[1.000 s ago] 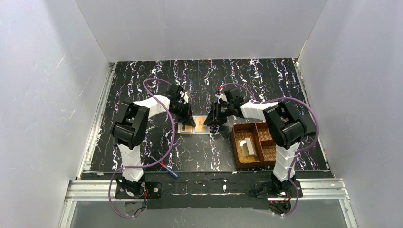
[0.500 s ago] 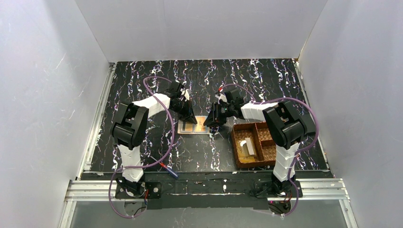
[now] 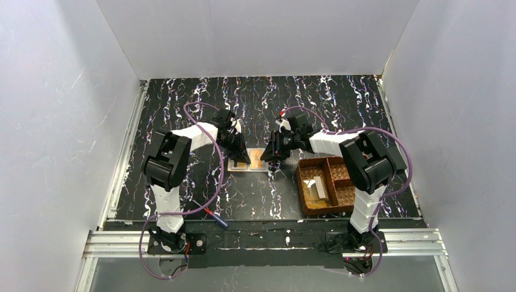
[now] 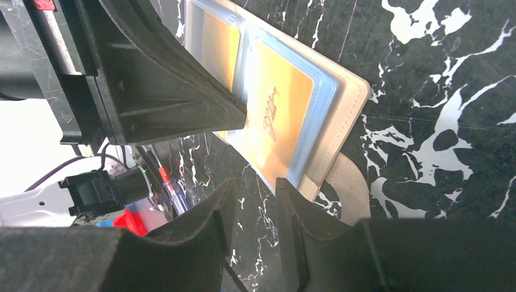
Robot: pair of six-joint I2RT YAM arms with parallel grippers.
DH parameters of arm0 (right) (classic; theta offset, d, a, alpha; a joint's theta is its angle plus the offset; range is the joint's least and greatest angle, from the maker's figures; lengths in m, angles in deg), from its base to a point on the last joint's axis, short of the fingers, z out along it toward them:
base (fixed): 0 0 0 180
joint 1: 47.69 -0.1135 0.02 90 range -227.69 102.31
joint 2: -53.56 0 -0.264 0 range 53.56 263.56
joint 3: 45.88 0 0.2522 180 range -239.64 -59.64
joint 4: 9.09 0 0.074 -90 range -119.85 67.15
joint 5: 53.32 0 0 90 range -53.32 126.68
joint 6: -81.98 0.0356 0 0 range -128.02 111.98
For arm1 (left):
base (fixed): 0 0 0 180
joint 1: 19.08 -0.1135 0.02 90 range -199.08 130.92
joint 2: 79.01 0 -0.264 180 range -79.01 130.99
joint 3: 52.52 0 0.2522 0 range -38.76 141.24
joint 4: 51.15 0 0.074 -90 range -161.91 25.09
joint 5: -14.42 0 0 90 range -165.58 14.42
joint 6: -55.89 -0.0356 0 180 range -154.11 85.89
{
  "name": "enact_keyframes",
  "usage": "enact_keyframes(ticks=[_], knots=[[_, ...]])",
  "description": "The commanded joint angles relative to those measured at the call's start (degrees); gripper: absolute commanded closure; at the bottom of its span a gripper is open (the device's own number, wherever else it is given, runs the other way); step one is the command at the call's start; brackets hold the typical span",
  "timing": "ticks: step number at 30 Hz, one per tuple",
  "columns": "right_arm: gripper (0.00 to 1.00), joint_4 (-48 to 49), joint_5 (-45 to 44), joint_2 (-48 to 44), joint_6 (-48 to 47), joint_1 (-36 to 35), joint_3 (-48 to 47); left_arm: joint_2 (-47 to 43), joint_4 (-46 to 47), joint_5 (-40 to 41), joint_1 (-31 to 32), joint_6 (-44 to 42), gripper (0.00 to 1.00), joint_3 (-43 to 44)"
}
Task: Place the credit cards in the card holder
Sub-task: Turn over the card slot in the card holder.
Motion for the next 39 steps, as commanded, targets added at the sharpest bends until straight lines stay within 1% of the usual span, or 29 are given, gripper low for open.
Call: enact_keyframes(ticks=[1, 21, 26, 32, 39], knots=[[0.6, 0.22, 0.17, -0.59, -0.63, -0.49, -1.14, 1.83, -1.49, 2.82, 0.15, -1.59, 1.0, -1.91], [0.6, 4.19, 1.44, 3.72, 1.37, -1.14, -0.11, 2.5, -0.86, 1.92, 0.11, -1.72, 1.0, -2.48], [0.6, 5.45, 2.2, 3.53, 2.83, -1.37, -0.09, 2.36, -0.71, 1.51, 0.14, -1.63, 1.0, -2.48], [0.6, 17.21, 6.41, 2.68, 12.59, -1.41, 3.12, 2.17, -0.64, 0.85, 0.13, -1.69, 1.0, -2.4], [0.6, 33.18, 8.39, 2.27, 25.86, -1.79, 7.97, 1.69, -0.36, 0.07, 0.11, -1.55, 1.0, -2.19]])
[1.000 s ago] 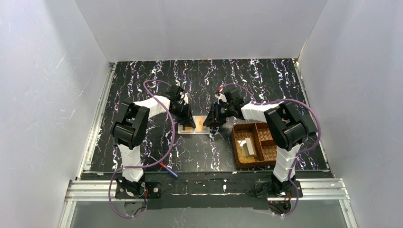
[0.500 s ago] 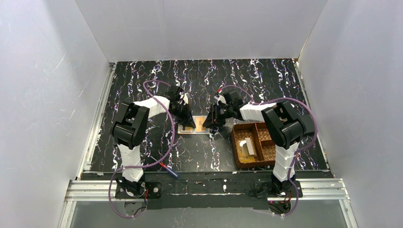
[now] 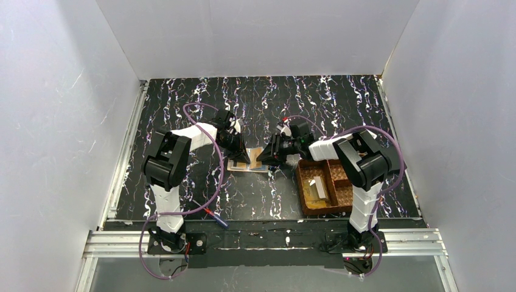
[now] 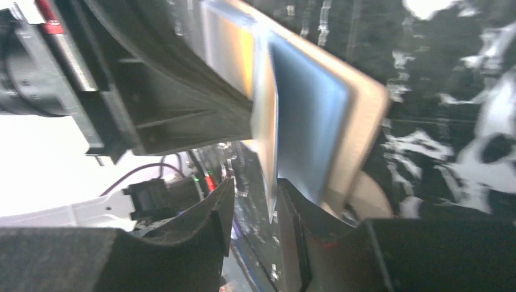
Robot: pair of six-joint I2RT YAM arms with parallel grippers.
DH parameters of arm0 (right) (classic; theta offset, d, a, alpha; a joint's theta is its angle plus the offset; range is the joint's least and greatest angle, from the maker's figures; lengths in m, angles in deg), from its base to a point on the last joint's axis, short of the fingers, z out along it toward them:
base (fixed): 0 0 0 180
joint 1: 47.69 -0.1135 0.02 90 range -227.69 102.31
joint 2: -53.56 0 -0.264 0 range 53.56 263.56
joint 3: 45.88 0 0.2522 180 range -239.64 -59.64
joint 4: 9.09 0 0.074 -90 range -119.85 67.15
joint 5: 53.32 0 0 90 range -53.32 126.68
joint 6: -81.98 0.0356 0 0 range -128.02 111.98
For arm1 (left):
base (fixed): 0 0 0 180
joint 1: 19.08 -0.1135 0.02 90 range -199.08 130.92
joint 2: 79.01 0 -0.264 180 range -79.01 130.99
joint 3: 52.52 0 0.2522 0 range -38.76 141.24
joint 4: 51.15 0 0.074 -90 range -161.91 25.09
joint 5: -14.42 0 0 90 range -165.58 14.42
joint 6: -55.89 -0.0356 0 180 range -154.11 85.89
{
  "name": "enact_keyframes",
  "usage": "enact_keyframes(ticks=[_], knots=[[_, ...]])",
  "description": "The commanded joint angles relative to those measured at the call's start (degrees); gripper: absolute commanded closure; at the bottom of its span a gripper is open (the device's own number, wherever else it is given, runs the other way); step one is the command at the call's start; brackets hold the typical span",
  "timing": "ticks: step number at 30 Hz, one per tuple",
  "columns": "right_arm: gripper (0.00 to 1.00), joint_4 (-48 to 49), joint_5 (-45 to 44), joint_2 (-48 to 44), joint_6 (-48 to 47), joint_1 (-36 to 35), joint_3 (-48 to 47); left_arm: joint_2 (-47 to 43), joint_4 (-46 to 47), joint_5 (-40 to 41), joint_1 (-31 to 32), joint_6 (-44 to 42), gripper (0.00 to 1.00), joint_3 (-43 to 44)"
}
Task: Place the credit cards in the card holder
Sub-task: Turn over the card slot in the card holder.
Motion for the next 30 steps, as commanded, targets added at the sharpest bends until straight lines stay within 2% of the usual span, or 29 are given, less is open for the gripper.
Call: enact_keyframes(ticks=[1, 4, 7, 13, 20, 30], knots=[[0.6, 19.85, 4.33, -0.56, 12.69, -1.64, 2.54, 1.55, -1.4, 1.12, 0.66, -1.34, 1.0, -1.46], [0.6, 26.11, 3.47, 0.04, 17.0, -1.75, 4.38, 1.36, -1.42, 0.87, 0.68, -1.33, 1.0, -1.33], [0.6, 25.53, 2.93, 1.29, 16.19, -2.21, 3.7, 0.87, -1.55, 0.66, 0.65, -1.21, 1.0, -1.3], [0.61, 11.41, -0.39, 1.21, 5.32, -2.48, 0.35, -2.16, -4.77, 1.22, 0.64, -2.15, 1.0, 0.38], [0.6, 7.43, -0.12, 2.12, 2.05, -2.83, -2.6, -7.38, -9.2, 2.55, 0.21, -3.57, 0.92, 1.68], [0.55, -2.51, -1.93, 2.03, -4.74, -6.28, -9.33, -17.42, -11.75, 2.06, -4.1, -4.14, 0.81, -2.0]])
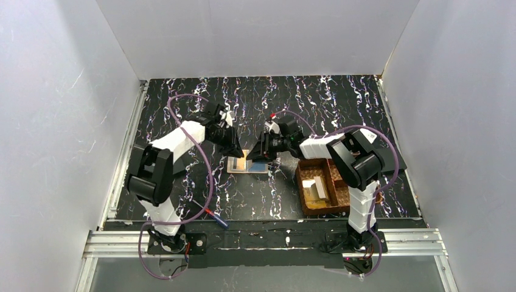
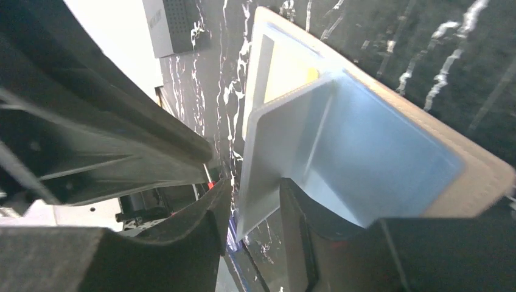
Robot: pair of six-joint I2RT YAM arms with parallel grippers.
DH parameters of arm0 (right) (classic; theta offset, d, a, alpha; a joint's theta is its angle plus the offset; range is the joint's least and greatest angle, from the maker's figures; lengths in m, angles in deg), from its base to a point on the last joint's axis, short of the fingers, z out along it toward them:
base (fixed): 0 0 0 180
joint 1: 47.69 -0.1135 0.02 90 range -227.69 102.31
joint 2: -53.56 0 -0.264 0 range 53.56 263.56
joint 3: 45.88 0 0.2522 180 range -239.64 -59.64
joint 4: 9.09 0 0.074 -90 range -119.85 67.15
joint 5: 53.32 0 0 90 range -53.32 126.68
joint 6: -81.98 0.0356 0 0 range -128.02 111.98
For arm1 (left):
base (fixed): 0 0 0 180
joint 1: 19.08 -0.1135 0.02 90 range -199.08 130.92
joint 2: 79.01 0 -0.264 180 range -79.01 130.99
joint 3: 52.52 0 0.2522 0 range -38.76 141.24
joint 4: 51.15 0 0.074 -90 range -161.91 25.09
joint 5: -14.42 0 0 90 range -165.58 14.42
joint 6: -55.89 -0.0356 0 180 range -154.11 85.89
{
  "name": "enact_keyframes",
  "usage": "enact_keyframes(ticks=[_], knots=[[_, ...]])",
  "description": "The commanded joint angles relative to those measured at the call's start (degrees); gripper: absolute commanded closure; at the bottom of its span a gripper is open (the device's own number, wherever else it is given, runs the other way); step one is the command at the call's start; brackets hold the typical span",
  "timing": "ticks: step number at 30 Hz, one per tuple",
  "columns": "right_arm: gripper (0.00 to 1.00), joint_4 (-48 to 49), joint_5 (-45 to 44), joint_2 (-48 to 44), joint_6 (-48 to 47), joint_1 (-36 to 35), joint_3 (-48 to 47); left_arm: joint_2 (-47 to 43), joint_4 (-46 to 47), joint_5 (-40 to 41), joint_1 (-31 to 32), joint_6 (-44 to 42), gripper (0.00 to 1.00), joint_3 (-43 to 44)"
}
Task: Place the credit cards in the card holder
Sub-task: Turn over the card slot in the card holder.
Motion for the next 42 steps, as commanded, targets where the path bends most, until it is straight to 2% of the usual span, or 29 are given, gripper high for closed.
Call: enact_keyframes(ticks=[1, 4, 5, 12, 23, 25, 26, 28, 31, 33, 35, 39, 42], knots=[[0.55, -5.47, -1.18, -0.09, -4.94, -2.23, -4.98, -7.79, -3.35, 0.01, -2.87, -1.52, 0.79, -2.22], [0.54, -7.53, -2.3, -0.13, -6.04, -3.12, -6.39, -8.23, -2.16, -2.4, -5.02, -1.13, 0.68, -4.19], [0.54, -7.7, -2.54, -0.09, -6.12, -3.23, -6.61, -7.5, -1.65, -3.61, -5.46, -1.01, 0.67, -4.52], [0.52, -7.78, -2.89, 1.71, -6.07, -3.87, -7.49, -1.11, 1.92, -3.88, -5.78, -0.79, 0.73, -5.57], [0.48, -15.37, -4.4, -0.63, -12.35, -3.0, -8.65, -4.14, 0.57, -1.37, -5.89, -2.18, 0.72, -6.56], [0.45, -23.7, -5.35, -2.8, -18.77, -2.62, -10.92, -5.43, -0.63, -1.19, -5.87, -2.97, 0.67, -6.07], [0.42, -31.86, -7.06, -4.35, -23.54, -2.51, -12.89, -6.48, -1.24, -1.41, -5.91, -3.44, 0.62, -5.87], [0.36, -46.82, -13.8, -8.17, -33.82, -2.48, -17.19, -8.85, -1.77, -2.86, -5.87, -4.48, 0.53, -5.68], [0.3, -64.45, -27.84, -16.52, -41.3, -2.45, -19.79, -12.1, -1.72, -7.89, -5.83, -4.89, 0.43, -5.73], [0.28, -73.24, -36.55, -22.15, -42.05, -2.49, -20.2, -13.83, -0.94, -10.67, -5.14, -3.98, 0.38, -6.18], [0.25, -77.74, -42.4, -27.19, -41.13, -2.43, -20.7, -15.31, -0.35, -11.33, -3.78, -2.98, 0.35, -6.3], [0.25, -86.84, -48.14, -34.04, -33.75, -2.47, -19.29, -17.05, -0.05, -11.12, -0.44, -1.19, 0.31, -5.14], [0.29, -88.43, -52.4, -38.6, -29.97, -2.49, -14.14, -18.22, 0.48, -10.44, 1.61, 0.1, 0.29, -4.72]])
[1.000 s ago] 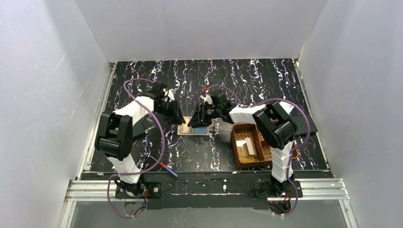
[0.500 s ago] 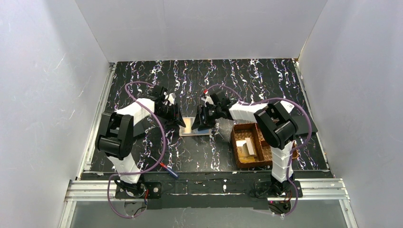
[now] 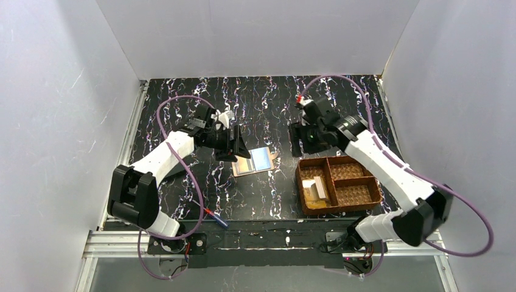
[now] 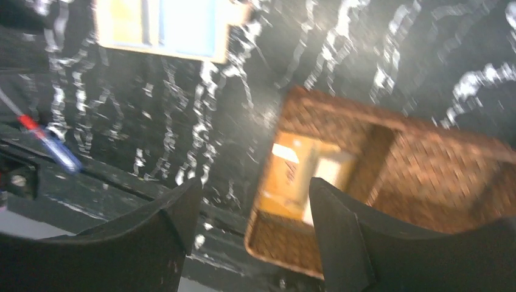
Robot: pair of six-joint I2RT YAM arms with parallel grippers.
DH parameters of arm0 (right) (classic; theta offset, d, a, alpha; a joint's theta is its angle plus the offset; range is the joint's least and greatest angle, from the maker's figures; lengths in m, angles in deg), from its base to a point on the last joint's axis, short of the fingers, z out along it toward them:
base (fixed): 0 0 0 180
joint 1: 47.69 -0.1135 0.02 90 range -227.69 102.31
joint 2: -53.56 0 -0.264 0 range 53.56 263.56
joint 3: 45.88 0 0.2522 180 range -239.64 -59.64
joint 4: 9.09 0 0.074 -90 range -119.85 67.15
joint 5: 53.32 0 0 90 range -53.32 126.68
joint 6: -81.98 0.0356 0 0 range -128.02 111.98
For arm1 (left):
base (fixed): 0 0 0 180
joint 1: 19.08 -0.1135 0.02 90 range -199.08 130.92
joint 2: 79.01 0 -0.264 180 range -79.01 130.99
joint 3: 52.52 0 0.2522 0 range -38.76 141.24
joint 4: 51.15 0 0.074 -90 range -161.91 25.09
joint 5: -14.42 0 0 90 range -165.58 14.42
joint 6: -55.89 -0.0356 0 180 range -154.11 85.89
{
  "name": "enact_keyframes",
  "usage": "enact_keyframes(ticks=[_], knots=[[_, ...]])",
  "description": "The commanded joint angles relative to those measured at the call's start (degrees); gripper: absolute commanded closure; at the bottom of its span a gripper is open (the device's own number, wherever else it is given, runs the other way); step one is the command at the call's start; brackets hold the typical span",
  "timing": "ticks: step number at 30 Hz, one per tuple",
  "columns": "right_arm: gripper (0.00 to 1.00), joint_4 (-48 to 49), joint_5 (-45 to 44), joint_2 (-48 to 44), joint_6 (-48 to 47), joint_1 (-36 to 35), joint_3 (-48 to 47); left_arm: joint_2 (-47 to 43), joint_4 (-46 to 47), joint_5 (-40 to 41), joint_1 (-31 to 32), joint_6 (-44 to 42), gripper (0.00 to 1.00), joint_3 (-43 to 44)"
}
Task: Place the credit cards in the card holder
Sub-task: Turn over the card slot in the card holder, then pick up the credit card from the storage box.
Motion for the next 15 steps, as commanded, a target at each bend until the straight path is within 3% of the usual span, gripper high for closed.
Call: enact_keyframes(ticks=[1, 4, 15], knots=[[0.33, -11.77, -11.67, -4.07, 5.42, 0.01, 6.69, -2.87, 0.26, -1.43, 2.84, 2.0, 0.29, 2.02], [0.41, -11.44, -14.51, -4.06, 6.11, 0.01, 9.54, -2.48, 0.55, -1.34, 4.06, 2.68, 0.29, 1.94], [0.37, -1.37, -5.4, -4.47, 4.86, 0.02, 20.48, -4.89, 0.83, -0.48, 4.9, 3.42, 0.28, -0.67]])
